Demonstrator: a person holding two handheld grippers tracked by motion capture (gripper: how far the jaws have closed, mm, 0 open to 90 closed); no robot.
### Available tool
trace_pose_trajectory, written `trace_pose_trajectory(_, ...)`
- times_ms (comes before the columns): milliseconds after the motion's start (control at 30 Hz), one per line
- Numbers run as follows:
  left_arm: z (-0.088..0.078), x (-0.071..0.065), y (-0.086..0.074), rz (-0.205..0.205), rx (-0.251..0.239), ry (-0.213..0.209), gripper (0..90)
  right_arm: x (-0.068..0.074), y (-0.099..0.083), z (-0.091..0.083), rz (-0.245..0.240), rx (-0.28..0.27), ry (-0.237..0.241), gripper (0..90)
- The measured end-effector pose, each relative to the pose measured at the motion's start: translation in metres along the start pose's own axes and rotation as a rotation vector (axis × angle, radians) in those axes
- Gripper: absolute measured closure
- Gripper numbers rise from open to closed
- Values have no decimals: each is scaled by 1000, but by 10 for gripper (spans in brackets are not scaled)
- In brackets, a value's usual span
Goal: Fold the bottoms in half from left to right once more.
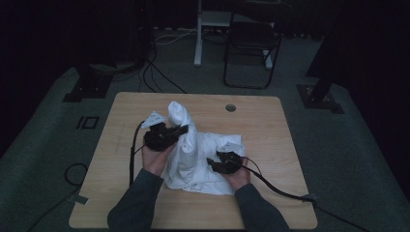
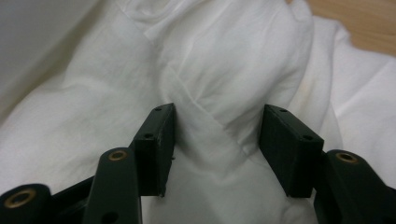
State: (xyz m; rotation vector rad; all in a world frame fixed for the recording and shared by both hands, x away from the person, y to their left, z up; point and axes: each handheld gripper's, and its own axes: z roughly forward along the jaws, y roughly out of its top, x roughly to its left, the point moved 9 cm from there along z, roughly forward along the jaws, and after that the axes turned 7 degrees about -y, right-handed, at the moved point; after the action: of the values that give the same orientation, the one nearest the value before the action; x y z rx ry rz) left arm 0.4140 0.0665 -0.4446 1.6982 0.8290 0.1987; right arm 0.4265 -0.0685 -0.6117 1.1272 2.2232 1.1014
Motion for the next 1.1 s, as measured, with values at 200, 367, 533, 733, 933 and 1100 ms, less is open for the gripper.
trace_pose_trajectory(200, 35, -17, -15, 28, 61, -44, 854, -6, 5, -30, -85, -48, 62, 423)
trace_pose_trajectory(367, 66, -29, -34, 40, 130, -68, 853, -56, 2, -57, -20, -75, -83, 442)
trace_pose_trajectory(533, 97, -37, -62, 46, 206, -90, 852, -84, -1, -66, 31, -83, -153, 442)
trace_pose_trajectory(733, 128, -35, -109, 18, 335, -113, 850, -93, 5, -76, 65, -116, -165, 424)
trace_pose_trajectory(933, 133, -29, -122, 16, 370, -111, 849, -87, 20, -86, 85, -176, -138, 406)
trace_pose_trajectory(1100, 134, -29, -124, 33, 379, -95, 848, -81, 33, -94, 91, -224, -119, 393)
